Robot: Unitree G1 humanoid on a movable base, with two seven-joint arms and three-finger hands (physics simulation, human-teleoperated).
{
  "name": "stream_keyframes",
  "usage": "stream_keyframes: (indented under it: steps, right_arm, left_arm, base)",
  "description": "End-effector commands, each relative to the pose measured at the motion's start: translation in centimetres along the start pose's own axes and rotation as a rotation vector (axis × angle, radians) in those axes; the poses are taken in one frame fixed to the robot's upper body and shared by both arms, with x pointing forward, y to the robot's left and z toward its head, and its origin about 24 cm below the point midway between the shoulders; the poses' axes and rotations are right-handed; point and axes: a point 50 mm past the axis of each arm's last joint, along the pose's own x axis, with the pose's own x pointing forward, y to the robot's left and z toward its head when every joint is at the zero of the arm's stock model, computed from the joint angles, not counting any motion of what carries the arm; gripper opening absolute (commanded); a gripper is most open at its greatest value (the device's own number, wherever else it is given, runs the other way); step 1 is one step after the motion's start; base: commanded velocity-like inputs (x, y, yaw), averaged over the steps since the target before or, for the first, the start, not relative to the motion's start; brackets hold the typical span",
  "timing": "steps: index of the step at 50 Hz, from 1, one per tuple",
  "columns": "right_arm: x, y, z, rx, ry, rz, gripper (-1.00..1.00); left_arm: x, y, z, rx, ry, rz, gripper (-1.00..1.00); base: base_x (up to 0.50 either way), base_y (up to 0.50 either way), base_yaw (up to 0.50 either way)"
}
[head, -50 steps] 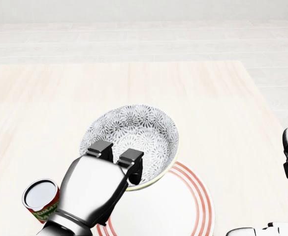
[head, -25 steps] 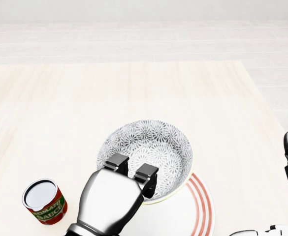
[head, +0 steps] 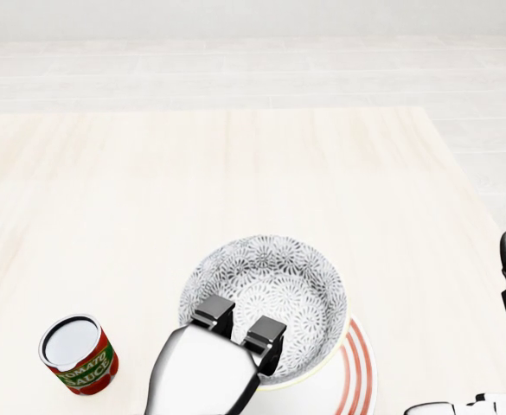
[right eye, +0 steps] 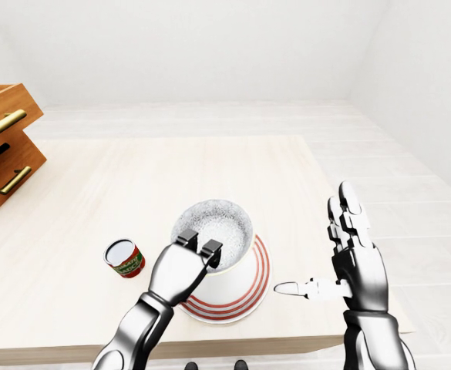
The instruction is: Put the bowl on the plate.
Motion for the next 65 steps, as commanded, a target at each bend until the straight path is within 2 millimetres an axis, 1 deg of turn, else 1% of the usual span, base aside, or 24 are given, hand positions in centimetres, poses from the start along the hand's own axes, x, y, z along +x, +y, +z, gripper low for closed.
stream_keyframes:
  steps: [1,11,20,30,39,42,45,49,53,58,65]
  right_arm:
    - [0.1,0.0,-0.2,0.004,0.006,-0.001,1.0]
    - [0.1,0.1,-0.4,0.008,0.014,0.0,1.0]
    - [0.1,0.1,-0.4,0.008,0.012,-0.001,1.0]
    - [0.1,0.0,-0.5,0.01,0.016,-0.002,1.0]
    - [0.1,0.1,-0.6,0.011,0.022,0.001,1.0]
    - [0.0,0.0,-0.5,0.01,0.019,0.0,1.0]
    - [0.1,0.1,-0.8,0.014,0.031,0.001,1.0]
    - [0.1,0.1,-0.8,0.01,0.032,0.003,1.0]
    - [0.0,0.1,-0.6,0.007,0.024,0.002,1.0]
    - [0.2,0.2,-0.9,0.009,0.035,0.003,1.0]
    - [0.2,0.2,-0.6,0.002,0.022,0.003,1.0]
  left_arm:
    - [-1.0,-0.3,0.5,0.03,-0.016,0.045,-1.0]
    - [-1.1,-0.5,0.6,0.034,-0.024,0.044,-1.0]
    - [-1.2,-1.2,0.8,0.04,-0.034,0.04,-1.0]
    - [-1.0,-1.2,0.7,0.04,-0.034,0.038,-1.0]
    - [-0.9,-1.1,1.1,0.036,-0.047,0.048,-1.0]
    - [-0.7,-1.2,1.0,0.02,-0.042,0.034,-1.0]
    - [0.0,-1.4,0.5,0.017,-0.032,0.032,-1.0]
    - [0.3,-1.3,0.3,0.01,-0.024,0.032,-1.0]
    - [0.4,-1.3,0.2,0.006,-0.017,0.028,-1.0]
    - [0.5,-1.8,-0.1,0.011,-0.009,0.022,-1.0]
    - [0.8,-1.7,-0.3,0.012,-0.001,0.022,-1.0]
  base:
    - [0.0,0.0,0.0]
    - [0.0,0.0,0.0]
    - [0.0,0.0,0.0]
    - [0.0,0.0,0.0]
    - [0.0,0.0,0.0]
    - [0.0,0.0,0.0]
    - [0.0,0.0,0.0]
    - [0.0,0.0,0.0]
    - [0.0,0.0,0.0]
    - [0.0,0.0,0.0]
    - [0.0,0.0,0.0]
